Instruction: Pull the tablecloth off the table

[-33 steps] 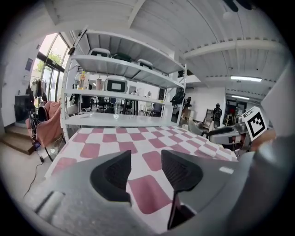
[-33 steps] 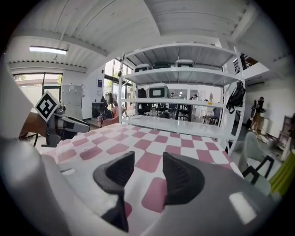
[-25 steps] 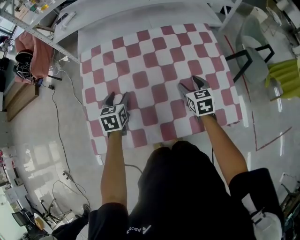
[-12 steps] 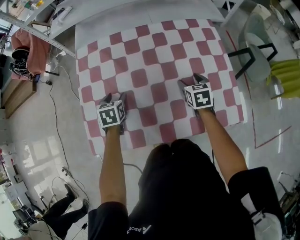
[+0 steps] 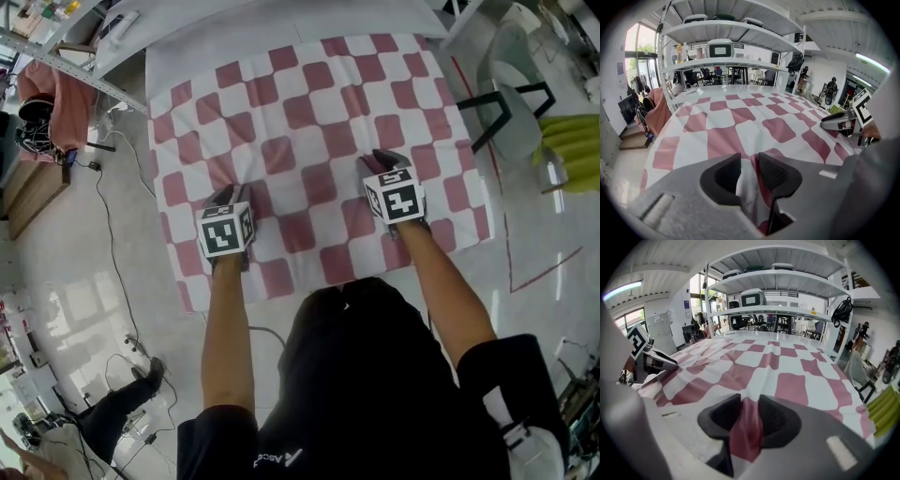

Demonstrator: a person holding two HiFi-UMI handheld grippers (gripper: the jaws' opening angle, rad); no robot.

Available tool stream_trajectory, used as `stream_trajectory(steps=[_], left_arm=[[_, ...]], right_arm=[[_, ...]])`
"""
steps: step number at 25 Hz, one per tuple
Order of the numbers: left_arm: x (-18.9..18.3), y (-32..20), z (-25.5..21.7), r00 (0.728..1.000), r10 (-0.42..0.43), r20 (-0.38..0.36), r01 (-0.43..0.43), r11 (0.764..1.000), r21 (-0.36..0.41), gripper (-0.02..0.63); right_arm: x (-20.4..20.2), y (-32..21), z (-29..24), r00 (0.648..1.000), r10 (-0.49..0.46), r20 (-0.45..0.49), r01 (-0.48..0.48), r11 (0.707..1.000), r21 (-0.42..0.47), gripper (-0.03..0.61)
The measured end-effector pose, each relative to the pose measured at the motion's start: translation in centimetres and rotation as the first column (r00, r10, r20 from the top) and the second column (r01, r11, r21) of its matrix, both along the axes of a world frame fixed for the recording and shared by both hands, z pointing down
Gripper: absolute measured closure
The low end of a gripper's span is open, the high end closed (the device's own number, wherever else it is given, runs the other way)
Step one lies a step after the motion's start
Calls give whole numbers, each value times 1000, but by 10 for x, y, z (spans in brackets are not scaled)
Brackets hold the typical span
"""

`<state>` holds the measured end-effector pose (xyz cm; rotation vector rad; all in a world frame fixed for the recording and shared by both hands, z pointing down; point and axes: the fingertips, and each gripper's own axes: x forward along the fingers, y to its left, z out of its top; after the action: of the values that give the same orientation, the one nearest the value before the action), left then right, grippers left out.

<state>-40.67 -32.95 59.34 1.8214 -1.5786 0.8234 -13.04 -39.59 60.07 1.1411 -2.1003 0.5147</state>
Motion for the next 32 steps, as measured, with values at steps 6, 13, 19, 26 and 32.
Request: stream_trajectory(steps=[6, 13, 19, 26, 32], left_arm=[[4, -3, 1, 1000, 24, 19, -25, 1000, 12, 559], [8, -1, 0, 1000, 29, 0, -29, 999, 43, 598], [18, 12, -2, 998, 34, -54, -29, 996, 86, 604], [27, 15, -24, 991, 64, -114, -47, 989, 142, 606], [30, 42, -44, 979, 91, -184, -51, 977, 209, 606]], right_arm=[[-12, 1, 1, 1000, 1, -18, -1, 1000, -3, 559], [-19, 5, 1, 1000, -2, 22, 3, 999, -38, 572], [-29, 26, -2, 995, -21, 97, 26, 999, -47, 574], [-38, 38, -25, 983, -45, 175, 50, 998, -28, 574], [-46, 74, -40, 970, -57, 238, 59, 998, -3, 574]])
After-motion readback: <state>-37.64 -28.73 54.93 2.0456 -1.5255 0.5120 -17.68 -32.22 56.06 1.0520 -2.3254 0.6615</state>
